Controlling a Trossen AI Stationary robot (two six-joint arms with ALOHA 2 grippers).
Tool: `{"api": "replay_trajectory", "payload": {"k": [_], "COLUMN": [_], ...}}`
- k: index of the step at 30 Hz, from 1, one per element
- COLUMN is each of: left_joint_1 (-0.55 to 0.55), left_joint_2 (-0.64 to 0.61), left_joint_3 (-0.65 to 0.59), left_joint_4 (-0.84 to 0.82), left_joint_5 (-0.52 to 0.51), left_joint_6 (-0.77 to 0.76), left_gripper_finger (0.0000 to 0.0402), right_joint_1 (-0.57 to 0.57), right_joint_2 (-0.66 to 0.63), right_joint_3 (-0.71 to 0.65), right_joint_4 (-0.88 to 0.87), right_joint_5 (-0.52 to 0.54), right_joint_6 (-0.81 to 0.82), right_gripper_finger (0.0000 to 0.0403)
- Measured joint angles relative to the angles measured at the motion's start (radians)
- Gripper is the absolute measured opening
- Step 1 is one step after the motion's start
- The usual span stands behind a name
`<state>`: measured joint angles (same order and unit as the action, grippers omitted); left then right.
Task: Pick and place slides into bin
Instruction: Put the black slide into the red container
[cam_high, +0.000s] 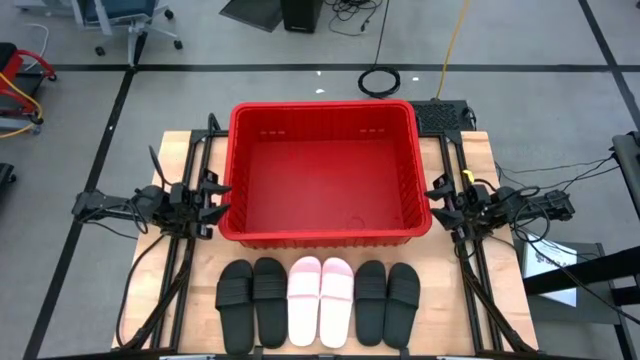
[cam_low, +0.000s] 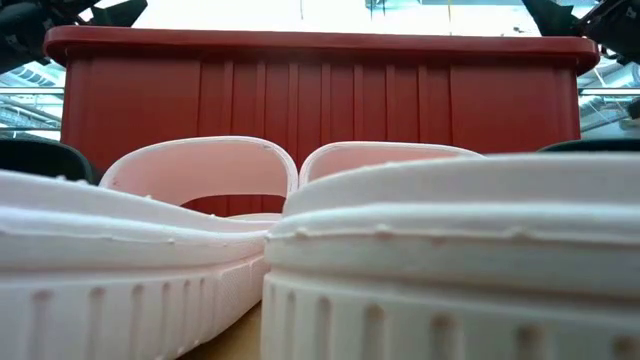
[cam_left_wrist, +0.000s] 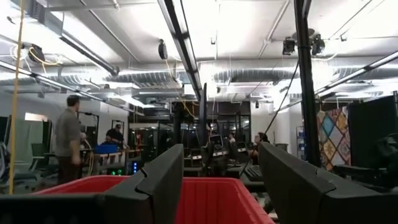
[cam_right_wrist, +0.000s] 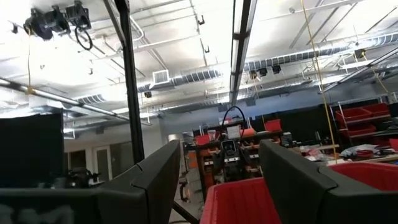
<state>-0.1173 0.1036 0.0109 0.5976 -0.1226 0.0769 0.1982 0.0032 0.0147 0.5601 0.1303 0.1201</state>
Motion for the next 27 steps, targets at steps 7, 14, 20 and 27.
{"api": "replay_trajectory", "payload": {"k": [7, 14, 20, 27], "left_joint_1": [0.0, 0.0, 0.0, 0.0], "left_joint_2": [0.0, 0.0, 0.0, 0.02], "left_joint_3": [0.0, 0.0, 0.0, 0.031], "left_joint_4": [0.031, 0.139, 0.214, 0.208], "left_joint_5": [-0.044, -0.102, -0.132, -0.043], "left_joint_6": [-0.077, -0.113, -0.184, -0.224], "left_gripper_finger": [0.0214, 0.0214, 0.0214, 0.0214], "right_joint_1": [0.0, 0.0, 0.0, 0.0], "right_joint_2": [0.0, 0.001, 0.032, 0.085], "right_joint_3": [0.0, 0.0, 0.0, 0.0], "right_joint_4": [0.078, 0.094, 0.133, 0.25], "right_joint_5": [0.004, 0.0, -0.005, -0.083], "right_joint_6": [-0.005, 0.008, 0.026, 0.033], "right_gripper_finger": [0.021, 0.021, 0.021, 0.021]}}
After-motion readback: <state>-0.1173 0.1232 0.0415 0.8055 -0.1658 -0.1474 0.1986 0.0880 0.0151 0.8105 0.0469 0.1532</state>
